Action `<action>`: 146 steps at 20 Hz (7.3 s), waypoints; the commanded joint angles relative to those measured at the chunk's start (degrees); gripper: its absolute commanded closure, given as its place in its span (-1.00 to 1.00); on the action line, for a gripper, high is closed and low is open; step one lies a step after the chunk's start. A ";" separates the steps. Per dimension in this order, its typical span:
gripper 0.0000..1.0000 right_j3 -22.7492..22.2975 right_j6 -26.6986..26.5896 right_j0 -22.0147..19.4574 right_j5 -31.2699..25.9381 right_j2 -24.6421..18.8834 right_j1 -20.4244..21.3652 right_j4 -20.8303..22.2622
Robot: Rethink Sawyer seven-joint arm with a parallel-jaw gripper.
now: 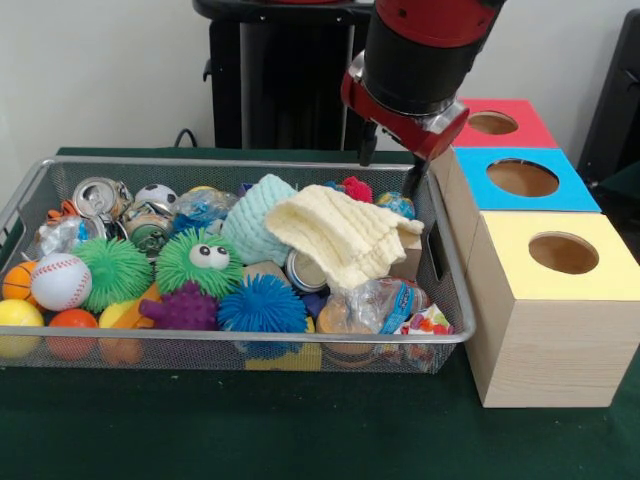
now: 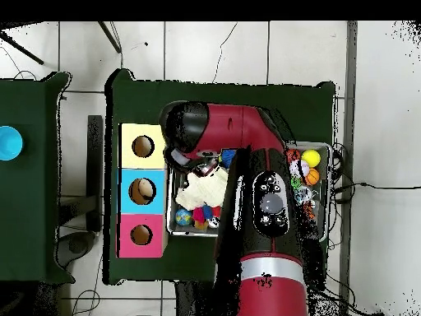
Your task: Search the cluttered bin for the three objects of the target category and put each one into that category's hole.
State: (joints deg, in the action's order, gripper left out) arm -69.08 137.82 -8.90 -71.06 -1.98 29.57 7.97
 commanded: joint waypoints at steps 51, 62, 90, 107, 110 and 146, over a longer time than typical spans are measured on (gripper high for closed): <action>-1.00 -4.43 -2.84 0.26 0.38 -1.71 -2.62 -1.44; -1.00 -10.41 -12.86 0.11 26.71 -3.27 12.06 0.62; -1.00 -8.70 7.72 7.04 1.79 7.68 7.68 -10.89; -1.00 -8.49 14.20 9.37 5.87 13.26 7.15 -14.36; -1.00 -7.56 8.40 7.90 11.10 11.63 6.14 -12.44; -1.00 0.57 -3.10 2.87 11.26 5.97 -3.54 -10.01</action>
State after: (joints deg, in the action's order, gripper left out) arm -65.53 139.48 -5.44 -63.53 10.33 28.82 -4.32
